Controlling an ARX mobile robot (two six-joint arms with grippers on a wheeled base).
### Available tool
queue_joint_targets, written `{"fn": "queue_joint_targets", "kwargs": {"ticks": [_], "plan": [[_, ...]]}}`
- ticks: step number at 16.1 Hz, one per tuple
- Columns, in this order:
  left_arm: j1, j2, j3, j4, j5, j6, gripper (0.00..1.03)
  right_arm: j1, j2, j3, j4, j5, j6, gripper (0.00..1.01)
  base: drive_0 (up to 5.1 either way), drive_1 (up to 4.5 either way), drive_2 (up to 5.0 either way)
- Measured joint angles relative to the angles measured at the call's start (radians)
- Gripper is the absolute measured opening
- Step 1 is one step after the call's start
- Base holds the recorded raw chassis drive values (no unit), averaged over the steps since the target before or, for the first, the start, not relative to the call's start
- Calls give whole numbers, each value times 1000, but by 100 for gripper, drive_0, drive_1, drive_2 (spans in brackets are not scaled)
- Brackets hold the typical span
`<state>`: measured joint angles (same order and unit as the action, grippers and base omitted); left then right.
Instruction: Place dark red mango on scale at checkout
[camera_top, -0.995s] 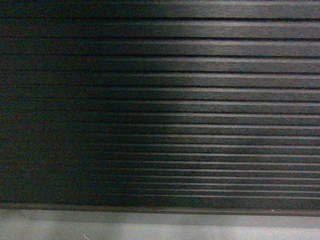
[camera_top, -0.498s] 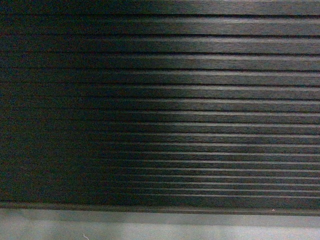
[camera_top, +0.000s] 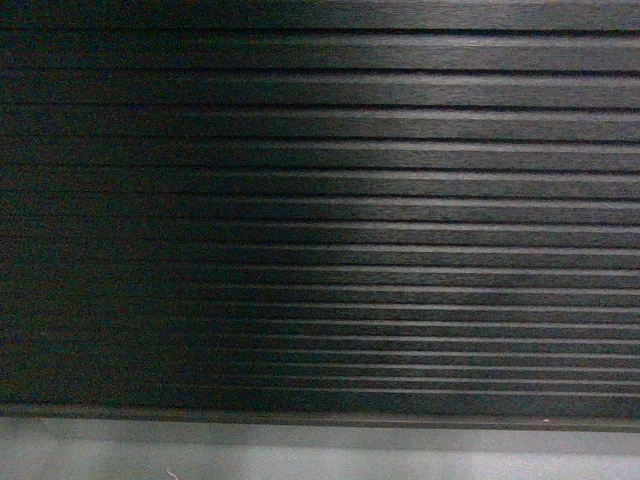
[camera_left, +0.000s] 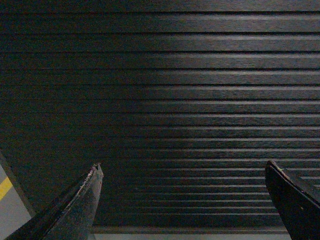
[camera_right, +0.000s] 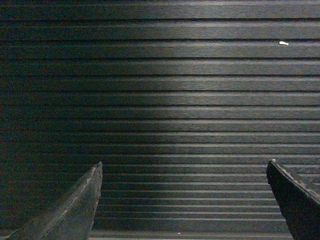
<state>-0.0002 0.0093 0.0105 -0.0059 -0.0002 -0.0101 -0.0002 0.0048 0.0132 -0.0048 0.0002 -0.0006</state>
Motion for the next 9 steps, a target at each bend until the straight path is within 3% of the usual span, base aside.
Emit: {"fn": "queue_joint_targets", "kwargs": {"ticks": [9], "plan": [[0,0,0,0,0,0,98,0,0,0,0,0,0,98,0,0,0]]}}
